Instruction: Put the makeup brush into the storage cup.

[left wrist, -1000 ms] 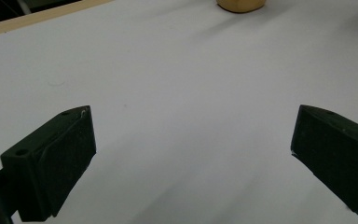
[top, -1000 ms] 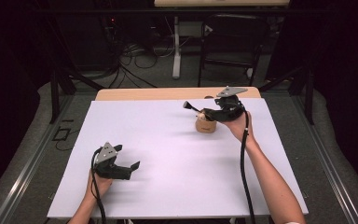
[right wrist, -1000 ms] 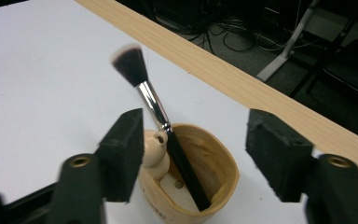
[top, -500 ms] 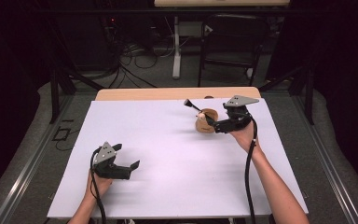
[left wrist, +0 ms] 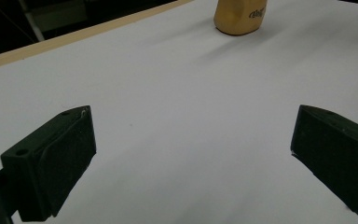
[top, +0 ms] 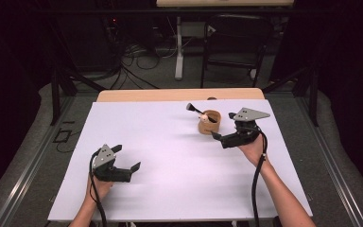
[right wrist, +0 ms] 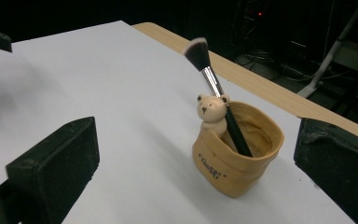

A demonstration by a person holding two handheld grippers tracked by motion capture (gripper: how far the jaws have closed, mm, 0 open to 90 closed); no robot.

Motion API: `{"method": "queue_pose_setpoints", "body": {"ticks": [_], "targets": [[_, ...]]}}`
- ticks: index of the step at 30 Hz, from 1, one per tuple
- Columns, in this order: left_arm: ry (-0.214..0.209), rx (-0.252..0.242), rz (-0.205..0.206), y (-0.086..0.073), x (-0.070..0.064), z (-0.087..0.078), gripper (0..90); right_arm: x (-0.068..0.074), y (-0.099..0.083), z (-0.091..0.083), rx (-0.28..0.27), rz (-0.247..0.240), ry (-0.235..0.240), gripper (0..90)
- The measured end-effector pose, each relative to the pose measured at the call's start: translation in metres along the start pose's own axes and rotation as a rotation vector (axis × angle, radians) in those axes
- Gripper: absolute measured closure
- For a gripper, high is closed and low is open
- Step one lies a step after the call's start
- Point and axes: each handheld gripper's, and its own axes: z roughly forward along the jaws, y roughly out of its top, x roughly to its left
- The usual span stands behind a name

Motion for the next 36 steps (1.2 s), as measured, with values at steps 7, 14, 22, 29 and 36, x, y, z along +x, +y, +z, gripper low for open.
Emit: {"method": "queue_pose_setpoints", "body": {"ticks": [7,14,22,29,36], "targets": [[-0.007,-0.04,0.007,0.0,0.0,-0.005,0.1,0.005,-0.014,-0.018,-0.041,-0.004,0.018,0.0],[-0.007,-0.069,0.001,0.0,0.001,-0.01,0.0,0.011,-0.026,-0.034,-0.071,-0.019,0.011,0.0],[-0.012,-0.097,0.0,-0.001,0.001,-0.015,0.0,0.019,-0.039,-0.043,-0.095,-0.027,0.004,0.0],[-0.005,-0.106,-0.018,-0.005,0.004,-0.022,0.0,0.027,-0.052,-0.054,-0.087,-0.024,-0.011,0.0],[-0.01,-0.119,-0.021,-0.009,0.003,-0.027,0.0,0.034,-0.066,-0.059,-0.072,-0.026,-0.02,0.0]]}}
